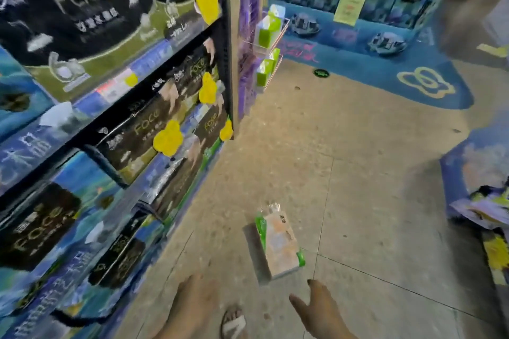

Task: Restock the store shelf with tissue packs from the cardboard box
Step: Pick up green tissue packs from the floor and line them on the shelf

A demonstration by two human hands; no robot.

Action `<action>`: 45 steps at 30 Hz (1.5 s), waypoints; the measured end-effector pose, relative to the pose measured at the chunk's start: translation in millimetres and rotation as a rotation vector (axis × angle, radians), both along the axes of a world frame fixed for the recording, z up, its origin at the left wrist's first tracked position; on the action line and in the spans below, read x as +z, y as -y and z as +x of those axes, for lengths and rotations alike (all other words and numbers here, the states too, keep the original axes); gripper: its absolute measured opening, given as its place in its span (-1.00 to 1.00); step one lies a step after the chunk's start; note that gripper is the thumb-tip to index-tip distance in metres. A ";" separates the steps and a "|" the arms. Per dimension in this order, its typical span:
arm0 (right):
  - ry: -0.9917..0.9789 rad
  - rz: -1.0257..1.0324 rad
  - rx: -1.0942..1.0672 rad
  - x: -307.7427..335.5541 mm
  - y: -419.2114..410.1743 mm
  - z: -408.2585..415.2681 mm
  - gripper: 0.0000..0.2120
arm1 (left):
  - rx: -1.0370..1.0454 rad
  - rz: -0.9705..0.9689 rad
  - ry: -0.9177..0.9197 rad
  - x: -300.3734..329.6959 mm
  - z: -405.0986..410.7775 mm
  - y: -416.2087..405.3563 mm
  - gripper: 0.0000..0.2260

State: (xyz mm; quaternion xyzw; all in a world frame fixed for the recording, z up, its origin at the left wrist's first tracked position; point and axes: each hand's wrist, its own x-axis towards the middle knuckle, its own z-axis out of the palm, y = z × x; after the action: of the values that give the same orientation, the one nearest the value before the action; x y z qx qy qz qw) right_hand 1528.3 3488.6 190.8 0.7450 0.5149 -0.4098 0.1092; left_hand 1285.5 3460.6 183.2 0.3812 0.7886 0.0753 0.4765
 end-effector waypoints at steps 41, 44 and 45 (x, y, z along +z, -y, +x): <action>-0.843 0.184 -0.234 -105.2 -242.8 -33.7 -0.54 | 0.734 0.421 0.488 -116.9 61.6 -191.4 -0.21; -0.913 0.273 -0.196 -7.2 -243.5 -55.7 -0.59 | 0.655 0.549 0.470 -18.8 32.9 -193.7 -0.14; -0.934 0.299 -0.188 22.3 -242.9 -61.5 -0.55 | 0.633 0.609 0.442 11.6 24.7 -193.0 -0.13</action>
State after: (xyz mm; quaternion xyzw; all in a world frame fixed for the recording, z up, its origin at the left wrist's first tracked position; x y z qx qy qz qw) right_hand 1466.8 3731.5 213.1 0.5326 0.4924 -0.6294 -0.2787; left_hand 1310.2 3653.6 194.8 0.2198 0.6880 0.5225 0.4531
